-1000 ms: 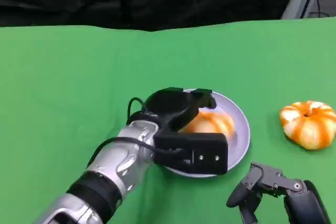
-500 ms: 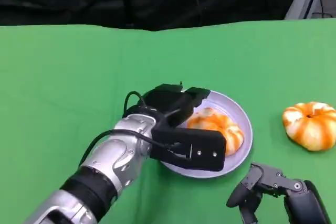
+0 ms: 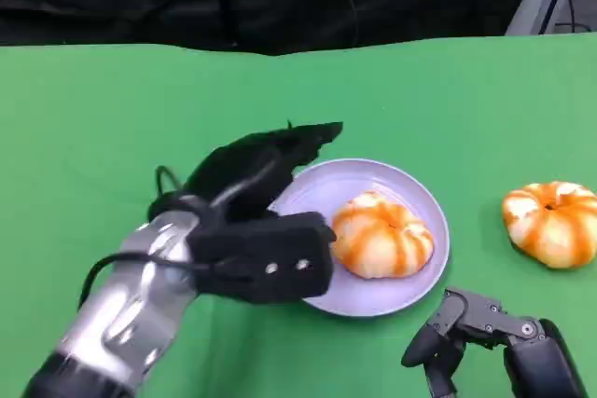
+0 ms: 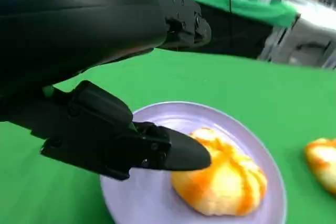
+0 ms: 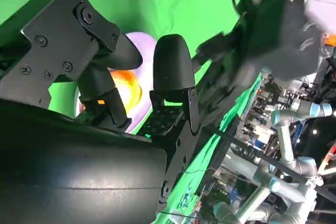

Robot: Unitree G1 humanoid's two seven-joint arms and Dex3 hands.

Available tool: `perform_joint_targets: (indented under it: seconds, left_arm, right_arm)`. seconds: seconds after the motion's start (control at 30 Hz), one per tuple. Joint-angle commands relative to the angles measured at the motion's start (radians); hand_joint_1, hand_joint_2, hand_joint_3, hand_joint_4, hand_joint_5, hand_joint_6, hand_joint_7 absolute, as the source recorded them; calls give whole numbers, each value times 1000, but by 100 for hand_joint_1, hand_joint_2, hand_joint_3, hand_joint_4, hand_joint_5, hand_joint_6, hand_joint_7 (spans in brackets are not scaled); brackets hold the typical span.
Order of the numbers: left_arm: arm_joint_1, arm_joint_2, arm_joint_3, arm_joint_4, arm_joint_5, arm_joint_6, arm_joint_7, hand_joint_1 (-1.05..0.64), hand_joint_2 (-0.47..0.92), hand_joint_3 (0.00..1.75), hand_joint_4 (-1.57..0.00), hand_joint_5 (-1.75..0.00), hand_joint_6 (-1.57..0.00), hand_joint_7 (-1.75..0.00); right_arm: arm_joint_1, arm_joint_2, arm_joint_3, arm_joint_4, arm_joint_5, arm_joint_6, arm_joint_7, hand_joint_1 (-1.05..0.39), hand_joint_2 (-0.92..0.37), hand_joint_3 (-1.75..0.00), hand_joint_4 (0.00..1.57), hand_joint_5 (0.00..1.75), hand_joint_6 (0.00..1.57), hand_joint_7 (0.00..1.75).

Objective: Grasp the bread from the table and place it into the plate.

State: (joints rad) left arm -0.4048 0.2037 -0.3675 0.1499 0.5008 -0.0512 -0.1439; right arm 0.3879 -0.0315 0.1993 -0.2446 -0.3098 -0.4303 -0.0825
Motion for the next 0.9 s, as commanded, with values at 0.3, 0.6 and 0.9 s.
perform_joint_targets:
  seconds: [0.3, 0.6, 0.9]
  left_arm:
    - [431, -20, 239, -308, -395, -206, -9, -21, 92, 24, -57, -110, -72, -46]
    - [656, -49, 298, -371, -495, -291, -7, 0, 47, 119, -84, -133, -89, -98]
    - [714, -73, 319, -356, -511, -323, -14, -5, 38, 139, -82, -165, -81, -143]
  right_arm:
    - [4, -6, -11, -1, 13, 2, -4, -2, -31, -133, 85, 158, 85, 128]
    - [7, -10, -16, -7, 17, 6, 2, -3, -31, -133, 84, 158, 85, 128]
    - [13, -19, -30, -16, 12, 7, 6, -3, -29, -134, 85, 158, 86, 127]
